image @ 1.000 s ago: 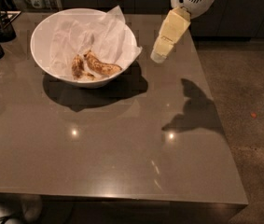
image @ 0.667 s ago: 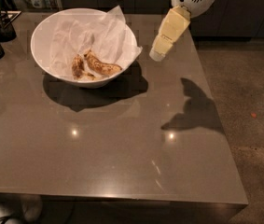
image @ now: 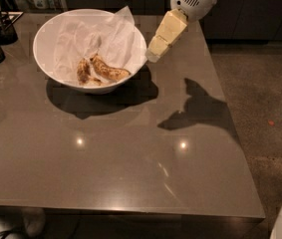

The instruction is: Pick banana from white bowl

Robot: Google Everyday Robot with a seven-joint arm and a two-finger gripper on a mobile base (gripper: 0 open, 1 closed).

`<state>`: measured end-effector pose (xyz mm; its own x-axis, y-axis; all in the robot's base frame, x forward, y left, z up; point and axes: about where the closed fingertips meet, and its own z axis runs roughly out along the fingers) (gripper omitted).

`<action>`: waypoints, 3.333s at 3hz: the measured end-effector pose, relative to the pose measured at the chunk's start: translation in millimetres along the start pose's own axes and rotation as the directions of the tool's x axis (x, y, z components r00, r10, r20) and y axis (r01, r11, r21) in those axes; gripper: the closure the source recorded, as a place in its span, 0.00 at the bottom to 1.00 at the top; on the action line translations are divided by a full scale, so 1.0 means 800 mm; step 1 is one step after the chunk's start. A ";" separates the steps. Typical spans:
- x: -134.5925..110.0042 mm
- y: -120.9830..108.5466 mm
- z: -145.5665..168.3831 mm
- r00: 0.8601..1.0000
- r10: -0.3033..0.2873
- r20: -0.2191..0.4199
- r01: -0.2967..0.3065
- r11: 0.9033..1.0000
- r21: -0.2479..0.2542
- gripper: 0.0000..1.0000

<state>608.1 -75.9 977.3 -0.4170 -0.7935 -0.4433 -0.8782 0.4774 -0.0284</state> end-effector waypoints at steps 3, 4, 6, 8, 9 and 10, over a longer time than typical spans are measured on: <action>-0.092 0.036 0.037 0.999 -0.018 -0.027 0.017 0.999 -0.046 0.00; -0.099 0.036 0.040 1.000 -0.022 -0.014 0.021 0.999 -0.044 0.00; -0.143 0.039 0.061 0.999 -0.049 -0.017 0.048 0.996 -0.077 0.00; -0.177 0.042 0.085 0.995 -0.101 -0.004 0.100 0.990 -0.096 0.00; -0.174 0.038 0.098 0.998 -0.064 -0.014 0.063 0.996 -0.071 0.02; -0.167 0.034 0.111 0.999 -0.031 -0.037 0.029 0.998 -0.052 0.06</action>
Offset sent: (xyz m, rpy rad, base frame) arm -0.0041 0.0274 0.0204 0.0327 -0.0163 0.0241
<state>660.8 76.5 955.9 -0.3981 -0.8213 -0.4085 -0.9009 0.4340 0.0054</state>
